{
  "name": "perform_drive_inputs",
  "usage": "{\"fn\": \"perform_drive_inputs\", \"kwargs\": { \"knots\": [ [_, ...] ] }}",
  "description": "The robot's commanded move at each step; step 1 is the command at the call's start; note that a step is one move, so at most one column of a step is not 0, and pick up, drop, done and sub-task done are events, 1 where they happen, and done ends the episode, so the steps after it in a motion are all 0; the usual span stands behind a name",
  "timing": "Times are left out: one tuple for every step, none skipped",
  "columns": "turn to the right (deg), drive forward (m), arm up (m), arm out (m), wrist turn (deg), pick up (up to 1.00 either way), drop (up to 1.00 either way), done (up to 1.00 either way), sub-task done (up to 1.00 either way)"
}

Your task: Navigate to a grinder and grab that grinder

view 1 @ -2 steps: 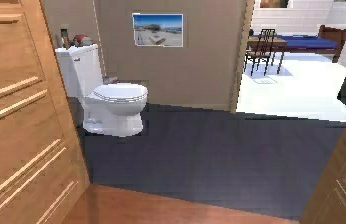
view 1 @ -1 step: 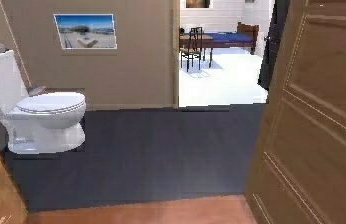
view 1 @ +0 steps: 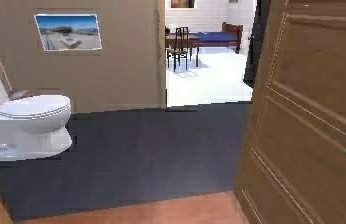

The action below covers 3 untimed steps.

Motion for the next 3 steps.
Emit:
{"fn": "perform_drive_inputs", "kwargs": {
  "knots": [
    [0.0,1.00,0.00,0.00,0.0,0.00,0.00,0.00,0.00],
    [0.0,0.40,0.00,0.00,0.0,0.00,0.00,0.00,0.00],
    [24.0,0.00,0.00,0.00,0.0,0.00,0.00,0.00,0.00]
  ]
}}
